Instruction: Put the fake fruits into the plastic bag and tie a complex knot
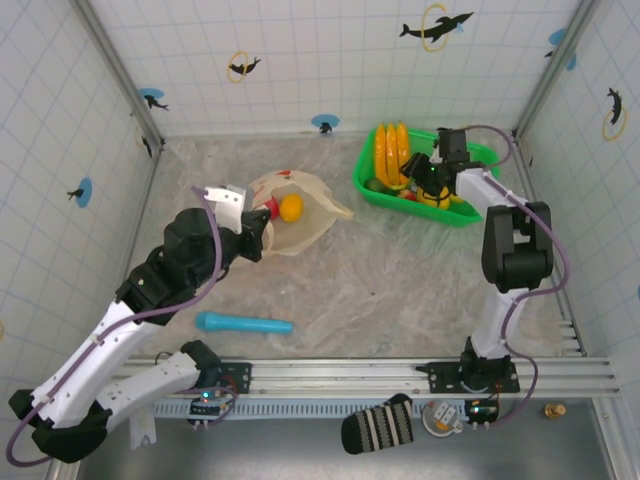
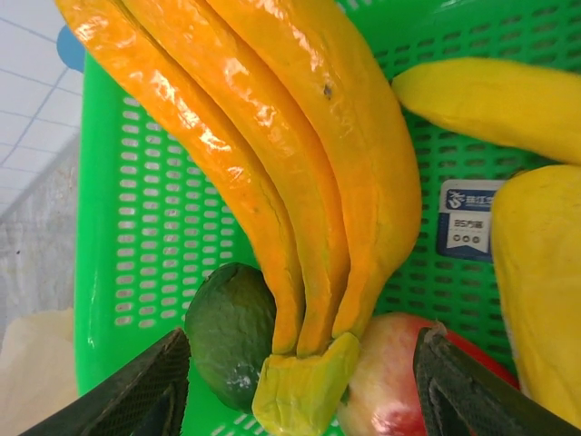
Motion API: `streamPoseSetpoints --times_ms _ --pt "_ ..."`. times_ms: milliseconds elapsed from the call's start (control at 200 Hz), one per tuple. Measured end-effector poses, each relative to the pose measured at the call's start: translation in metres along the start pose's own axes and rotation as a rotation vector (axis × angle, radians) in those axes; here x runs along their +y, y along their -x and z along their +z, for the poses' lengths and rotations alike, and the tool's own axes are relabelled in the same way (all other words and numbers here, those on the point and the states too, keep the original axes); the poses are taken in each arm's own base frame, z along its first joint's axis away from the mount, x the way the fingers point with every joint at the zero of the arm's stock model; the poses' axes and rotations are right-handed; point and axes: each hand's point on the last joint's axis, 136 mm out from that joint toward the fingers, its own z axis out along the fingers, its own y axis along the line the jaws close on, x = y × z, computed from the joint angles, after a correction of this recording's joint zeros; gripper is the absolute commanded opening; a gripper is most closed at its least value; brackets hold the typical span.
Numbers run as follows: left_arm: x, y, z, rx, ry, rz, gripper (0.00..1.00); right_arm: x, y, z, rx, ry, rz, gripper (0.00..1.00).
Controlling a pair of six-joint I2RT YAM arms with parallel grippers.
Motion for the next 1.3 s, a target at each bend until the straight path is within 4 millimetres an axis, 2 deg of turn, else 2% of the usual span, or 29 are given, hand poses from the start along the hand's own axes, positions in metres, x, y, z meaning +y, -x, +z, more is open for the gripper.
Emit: streamPoseSetpoints --times_ms 150,365,460,490,600,640,716,811,986,1091,1301 --pt "0.0 -0.002 0.002 0.009 0.003 0.001 0.0 -0.002 -0.008 0.015 0.042 0.014 0.043 0.65" --pt "0.001 -0.003 0.004 0.015 0.007 0.002 0.0 0.004 -0.004 0.032 0.069 0.044 0.059 0.57" --pt "0.001 -0.005 0.006 0.025 0.01 0.002 0.0 0.007 -0.004 0.037 0.082 0.06 0.06 0.52" --pt "0.001 -0.006 0.007 0.029 0.011 0.003 0.0 0.007 -0.005 0.038 0.086 0.062 0.06 0.47" --pt "0.002 -0.008 0.009 0.041 0.014 0.004 0.0 0.006 -0.009 0.041 0.104 0.069 0.062 0.37" --pt "0.002 -0.009 0.01 0.043 0.014 0.004 0.0 0.006 -0.009 0.042 0.106 0.07 0.066 0.37" --pt "0.002 -0.01 0.011 0.048 0.015 0.005 0.0 0.007 -0.01 0.042 0.111 0.074 0.061 0.39" --pt "0.002 -0.011 0.012 0.053 0.017 0.005 0.0 0.007 -0.009 0.04 0.115 0.062 0.04 0.51" --pt "0.003 -0.011 0.012 0.056 0.018 0.009 0.0 0.016 0.015 0.025 0.07 0.01 -0.06 0.64" --pt "0.003 -0.011 0.012 0.055 0.017 0.008 0.0 0.021 0.027 0.019 0.038 -0.006 -0.113 0.64" --pt "0.002 -0.011 0.011 0.053 0.017 0.008 0.0 0.011 0.016 0.022 0.094 -0.065 -0.148 0.65"
